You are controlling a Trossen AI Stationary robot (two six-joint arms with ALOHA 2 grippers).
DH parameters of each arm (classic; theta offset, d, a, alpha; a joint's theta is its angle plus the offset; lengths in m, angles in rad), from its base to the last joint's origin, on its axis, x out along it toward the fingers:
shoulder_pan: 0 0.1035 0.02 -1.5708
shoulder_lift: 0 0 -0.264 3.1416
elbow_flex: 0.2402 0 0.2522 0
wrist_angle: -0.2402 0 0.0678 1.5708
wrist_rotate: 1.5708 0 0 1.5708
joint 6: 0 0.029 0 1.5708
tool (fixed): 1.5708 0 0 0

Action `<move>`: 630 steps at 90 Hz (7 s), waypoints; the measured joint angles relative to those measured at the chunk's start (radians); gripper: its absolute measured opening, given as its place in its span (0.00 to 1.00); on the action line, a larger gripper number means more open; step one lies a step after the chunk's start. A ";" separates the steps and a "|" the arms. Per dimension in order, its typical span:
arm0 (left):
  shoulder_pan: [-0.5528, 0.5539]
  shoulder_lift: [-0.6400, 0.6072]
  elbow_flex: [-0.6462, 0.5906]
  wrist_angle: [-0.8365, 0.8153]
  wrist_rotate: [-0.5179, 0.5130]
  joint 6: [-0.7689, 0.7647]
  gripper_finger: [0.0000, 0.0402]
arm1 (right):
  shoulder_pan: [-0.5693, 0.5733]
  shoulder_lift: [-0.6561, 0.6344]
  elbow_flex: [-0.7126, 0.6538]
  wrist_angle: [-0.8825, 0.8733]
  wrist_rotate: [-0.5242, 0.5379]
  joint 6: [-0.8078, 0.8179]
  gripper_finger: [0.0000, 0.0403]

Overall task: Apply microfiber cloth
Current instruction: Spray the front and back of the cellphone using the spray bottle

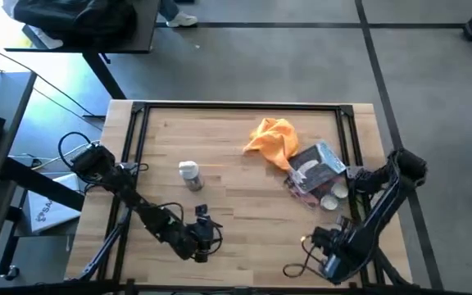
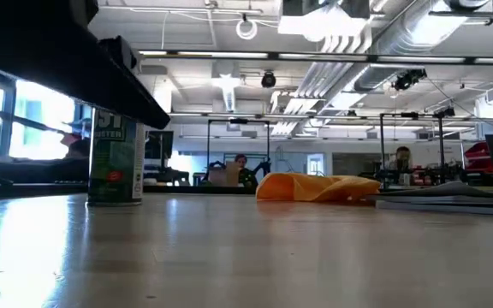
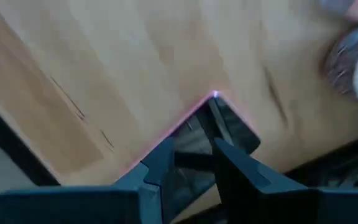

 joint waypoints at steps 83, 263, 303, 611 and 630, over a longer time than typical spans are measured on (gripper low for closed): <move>-0.012 -0.034 0.000 -0.061 0.040 -0.018 0.43 | -0.161 0.182 0.001 0.037 -0.031 -0.392 0.19; 0.051 -0.029 0.000 0.002 -0.047 -0.052 0.43 | -0.260 0.086 0.032 0.001 0.223 -0.467 0.19; 0.049 -0.029 0.000 0.002 -0.047 -0.054 0.43 | -0.096 0.194 0.032 -0.038 0.221 -0.364 0.19; 0.077 0.031 0.000 0.395 -0.035 0.627 0.04 | -0.311 0.347 0.382 0.583 0.933 -0.955 0.19; 0.046 0.030 0.000 0.395 -0.039 0.632 0.04 | -0.326 0.347 0.416 0.580 0.865 -0.990 0.04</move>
